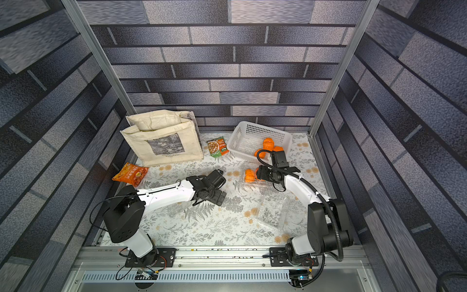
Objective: Take oranges out of containers
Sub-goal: Adjust the packing box at the center of the board.
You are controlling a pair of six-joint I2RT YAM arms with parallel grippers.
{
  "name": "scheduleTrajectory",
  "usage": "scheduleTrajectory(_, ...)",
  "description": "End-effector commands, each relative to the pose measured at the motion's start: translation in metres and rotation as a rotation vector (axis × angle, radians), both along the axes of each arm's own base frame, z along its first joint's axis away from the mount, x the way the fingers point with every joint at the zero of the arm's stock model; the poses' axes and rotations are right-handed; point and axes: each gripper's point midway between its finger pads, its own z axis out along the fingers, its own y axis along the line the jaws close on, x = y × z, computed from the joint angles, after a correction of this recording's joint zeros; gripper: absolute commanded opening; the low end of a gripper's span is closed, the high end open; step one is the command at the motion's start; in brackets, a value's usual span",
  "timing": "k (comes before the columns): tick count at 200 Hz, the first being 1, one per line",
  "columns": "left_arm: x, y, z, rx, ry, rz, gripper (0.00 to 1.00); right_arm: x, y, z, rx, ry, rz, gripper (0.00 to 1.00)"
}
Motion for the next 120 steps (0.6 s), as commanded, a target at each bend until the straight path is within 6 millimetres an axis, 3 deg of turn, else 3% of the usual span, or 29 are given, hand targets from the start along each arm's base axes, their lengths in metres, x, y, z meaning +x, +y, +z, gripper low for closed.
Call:
scheduleTrajectory(1,0.002,0.027,0.009,0.018,0.003,0.033,1.0,-0.012,0.008,-0.01,0.02,0.037,0.009,0.74)
scheduleTrajectory(30,0.011,0.06,0.01,0.004,0.031,0.131,1.0,-0.021,0.017,-0.015,0.027,0.053,0.018,0.73)
scheduleTrajectory(79,0.029,0.093,0.019,-0.024,-0.007,0.223,1.0,-0.042,0.047,-0.002,0.076,0.044,0.06,0.73)
scheduleTrajectory(120,0.043,0.091,0.032,-0.055,-0.045,0.228,1.0,-0.066,0.088,0.0,0.168,0.077,0.133,0.72)
